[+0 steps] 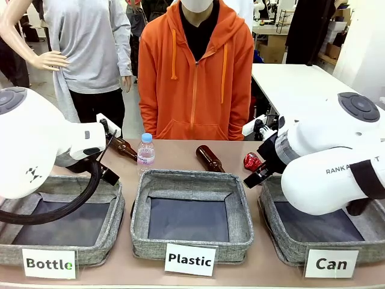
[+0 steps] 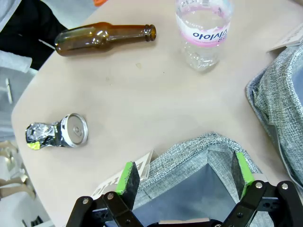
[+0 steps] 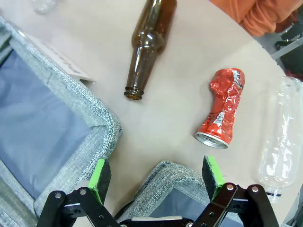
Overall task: Sort the can waste into the basket.
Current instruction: Pick up the can waste from the table and place it in the right Fabric basket.
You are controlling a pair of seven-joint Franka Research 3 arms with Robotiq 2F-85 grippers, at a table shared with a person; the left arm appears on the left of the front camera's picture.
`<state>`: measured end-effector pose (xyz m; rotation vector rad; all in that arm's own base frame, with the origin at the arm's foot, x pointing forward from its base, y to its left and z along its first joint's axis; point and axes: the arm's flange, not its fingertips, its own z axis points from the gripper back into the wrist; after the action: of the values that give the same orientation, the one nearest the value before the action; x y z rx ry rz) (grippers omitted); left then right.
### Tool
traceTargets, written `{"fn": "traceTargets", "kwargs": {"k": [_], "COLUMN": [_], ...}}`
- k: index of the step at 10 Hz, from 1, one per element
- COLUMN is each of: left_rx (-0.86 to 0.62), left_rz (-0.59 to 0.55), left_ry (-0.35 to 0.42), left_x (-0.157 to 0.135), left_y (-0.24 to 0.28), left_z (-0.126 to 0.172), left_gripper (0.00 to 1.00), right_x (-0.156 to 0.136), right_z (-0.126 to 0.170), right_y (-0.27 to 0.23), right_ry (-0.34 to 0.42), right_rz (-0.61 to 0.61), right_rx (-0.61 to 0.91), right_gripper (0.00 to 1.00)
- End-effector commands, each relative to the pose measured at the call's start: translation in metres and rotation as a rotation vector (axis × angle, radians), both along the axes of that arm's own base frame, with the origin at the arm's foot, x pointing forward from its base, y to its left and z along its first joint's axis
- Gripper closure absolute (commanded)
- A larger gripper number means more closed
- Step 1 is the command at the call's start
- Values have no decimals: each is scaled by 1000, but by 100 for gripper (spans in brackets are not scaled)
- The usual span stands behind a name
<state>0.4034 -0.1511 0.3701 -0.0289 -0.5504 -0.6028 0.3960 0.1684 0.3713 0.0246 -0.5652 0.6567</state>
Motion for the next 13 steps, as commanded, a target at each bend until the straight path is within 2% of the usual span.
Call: {"fn": "traceTargets", "kwargs": {"k": [1,2,3,4,5,6,7,8,9,10,11,13], "left_rx": [0,0,-115,-191,-326,-421,-557,-714,-864,-1038,-1218,-1398], "left_rz": [0,0,-13,125,157,119,73,116,220,312,434,561], "left_ry": [0,0,44,167,190,219,258,262,272,244,191,152], "left_x": [0,0,-16,-37,-59,-80,-103,-115,-118,-128,-145,-152], "left_y": [0,0,5,1,13,41,91,145,202,254,298,343], "left_z": [0,0,31,75,114,135,145,142,131,105,66,19], "left_gripper": [0,0,0,0,0,0,0,0,0,0,0,0], "right_x": [0,0,-14,-35,-60,-84,-111,-130,-146,-161,-175,-183], "right_z": [0,0,32,73,116,147,168,172,166,150,126,89], "right_y": [0,0,3,-2,-21,-51,-97,-146,-194,-237,-275,-317], "right_ry": [0,0,59,110,155,171,157,117,73,20,-16,-20], "right_rz": [0,0,-48,-131,-62,-82,-101,-177,-252,-330,-416,-553], "right_rx": [1,0,51,110,312,440,607,735,890,1015,1151,1288], "right_gripper": [0,0,0,0,0,0,0,0,0,0,0,0]}}
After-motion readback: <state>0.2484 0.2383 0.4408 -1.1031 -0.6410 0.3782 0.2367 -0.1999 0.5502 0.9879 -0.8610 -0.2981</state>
